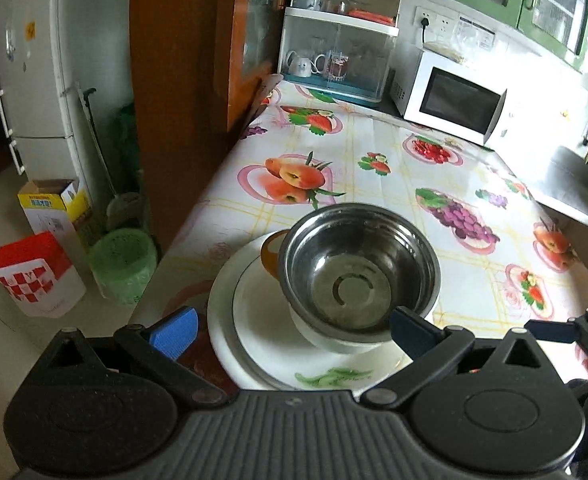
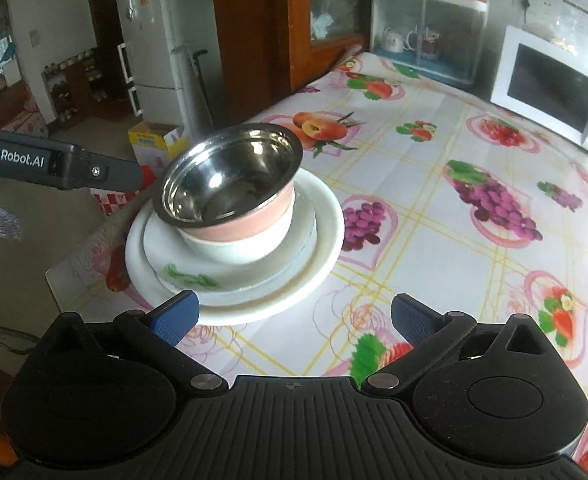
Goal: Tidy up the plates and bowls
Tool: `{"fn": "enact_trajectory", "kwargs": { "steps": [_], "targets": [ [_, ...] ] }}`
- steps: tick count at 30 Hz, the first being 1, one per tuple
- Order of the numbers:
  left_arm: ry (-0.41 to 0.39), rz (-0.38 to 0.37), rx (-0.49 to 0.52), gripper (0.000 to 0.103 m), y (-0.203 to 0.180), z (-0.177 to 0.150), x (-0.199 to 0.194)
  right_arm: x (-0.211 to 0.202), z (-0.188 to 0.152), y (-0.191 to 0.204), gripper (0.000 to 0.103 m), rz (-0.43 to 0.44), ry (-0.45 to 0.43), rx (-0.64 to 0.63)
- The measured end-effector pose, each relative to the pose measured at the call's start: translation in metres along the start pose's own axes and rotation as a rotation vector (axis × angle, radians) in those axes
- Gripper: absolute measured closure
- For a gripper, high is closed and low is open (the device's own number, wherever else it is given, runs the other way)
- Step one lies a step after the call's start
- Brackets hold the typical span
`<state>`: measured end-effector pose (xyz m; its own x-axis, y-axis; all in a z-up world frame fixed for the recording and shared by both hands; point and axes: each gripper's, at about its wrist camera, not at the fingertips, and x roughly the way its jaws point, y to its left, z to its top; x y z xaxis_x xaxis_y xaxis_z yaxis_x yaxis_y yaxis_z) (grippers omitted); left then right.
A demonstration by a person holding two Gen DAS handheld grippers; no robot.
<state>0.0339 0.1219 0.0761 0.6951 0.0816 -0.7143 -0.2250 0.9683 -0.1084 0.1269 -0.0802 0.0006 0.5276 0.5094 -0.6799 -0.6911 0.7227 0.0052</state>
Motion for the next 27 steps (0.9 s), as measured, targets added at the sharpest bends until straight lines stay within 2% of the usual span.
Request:
{"fn": "enact_trajectory", "kwargs": {
  "steps": [4, 10, 18, 27],
  "targets": [
    [0.003, 0.01, 0.017, 0.0, -0.002, -0.009, -0.001, -0.002, -0.007, 0.0, 0.0, -0.031, -0.005, 0.017],
    [0.027, 0.021, 0.007, 0.0, 0.004, -0.023, -0.001, -0.005, -0.017, 0.001, 0.0, -0.014, -0.003, 0.072],
    [0.051, 0.032, -0.008, 0.0, 0.009, -0.043, -0.003, -0.006, -0.03, 0.007, 0.0, -0.032, 0.003, 0.099],
    [0.085, 0.034, 0.024, 0.0, 0.001, -0.063, -0.001, -0.008, -0.044, 0.015, 0.0, -0.048, 0.023, 0.097]
  ]
}}
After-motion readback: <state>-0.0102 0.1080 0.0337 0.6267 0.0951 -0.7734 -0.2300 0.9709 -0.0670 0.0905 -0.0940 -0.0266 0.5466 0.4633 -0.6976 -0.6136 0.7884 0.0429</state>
